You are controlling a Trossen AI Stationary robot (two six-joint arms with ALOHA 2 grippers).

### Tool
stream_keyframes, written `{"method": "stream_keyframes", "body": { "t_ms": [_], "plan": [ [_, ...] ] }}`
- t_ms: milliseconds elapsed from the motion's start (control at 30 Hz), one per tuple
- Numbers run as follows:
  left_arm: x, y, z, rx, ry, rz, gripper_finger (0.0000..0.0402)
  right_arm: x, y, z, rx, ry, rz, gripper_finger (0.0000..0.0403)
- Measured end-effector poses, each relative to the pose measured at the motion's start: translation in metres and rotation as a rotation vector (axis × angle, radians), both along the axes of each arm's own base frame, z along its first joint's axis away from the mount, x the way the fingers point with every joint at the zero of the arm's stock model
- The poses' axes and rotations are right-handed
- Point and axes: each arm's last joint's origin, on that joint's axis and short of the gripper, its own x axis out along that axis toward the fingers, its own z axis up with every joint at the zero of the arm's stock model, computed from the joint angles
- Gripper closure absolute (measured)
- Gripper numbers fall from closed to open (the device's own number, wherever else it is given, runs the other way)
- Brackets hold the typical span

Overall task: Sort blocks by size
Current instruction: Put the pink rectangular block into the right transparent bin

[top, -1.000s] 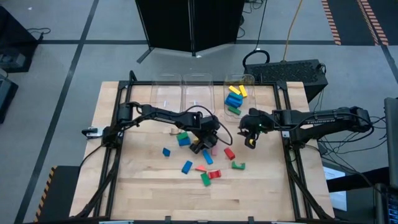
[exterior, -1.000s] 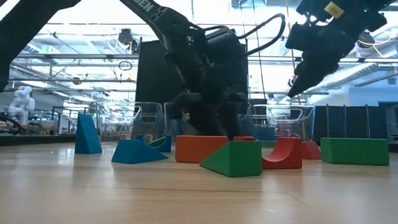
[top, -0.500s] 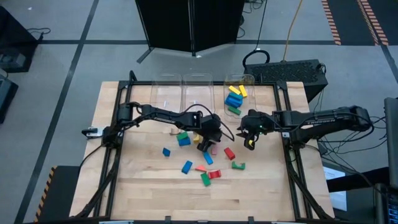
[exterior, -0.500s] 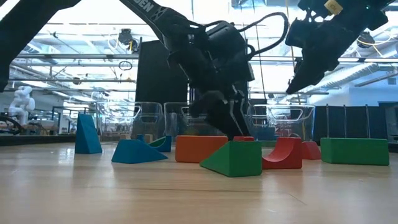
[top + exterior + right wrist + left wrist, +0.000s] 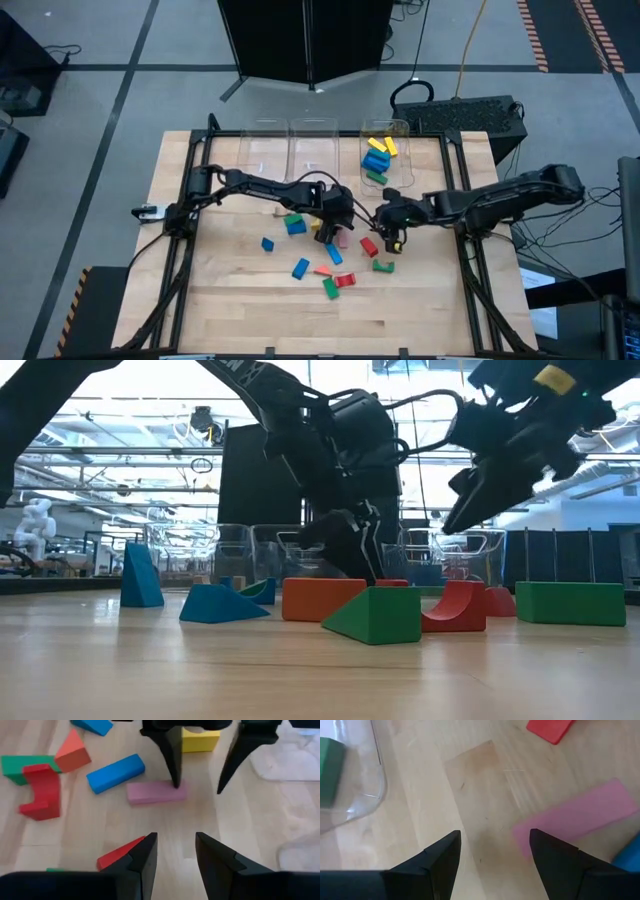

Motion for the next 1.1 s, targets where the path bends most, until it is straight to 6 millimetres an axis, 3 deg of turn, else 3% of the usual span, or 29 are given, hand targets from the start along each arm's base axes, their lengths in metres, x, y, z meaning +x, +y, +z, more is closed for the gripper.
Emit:
{"method": "stream_keyframes", "body": {
  "t_ms": [167,400,667,833,1100],
  "plan": [
    [0.000,-0.005,0.007,0.022,-0.022,-0.004,0.0162,0.009,0.003,-0.011,-0.051,0.022,0.054,0.0282],
    [-0.007,-0.010,0.034,0.031,-0.064,0.027,0.0162,0.021,0.005,-0.020,-0.102,-0.014,0.107,0.0282],
    [-0.014,-0.014,0.010,0.033,-0.001,0.090,0.0162,0.036,0.006,-0.043,-0.118,0.004,0.122,0.0282],
    [-0.013,-0.015,0.007,0.063,-0.057,0.120,0.0162,0.042,0.007,-0.054,-0.110,0.001,0.112,0.0282],
    [-0.013,-0.016,-0.001,0.063,-0.072,0.116,0.0162,0.043,0.010,-0.057,-0.109,0.009,0.122,0.0283]
  ]
}}
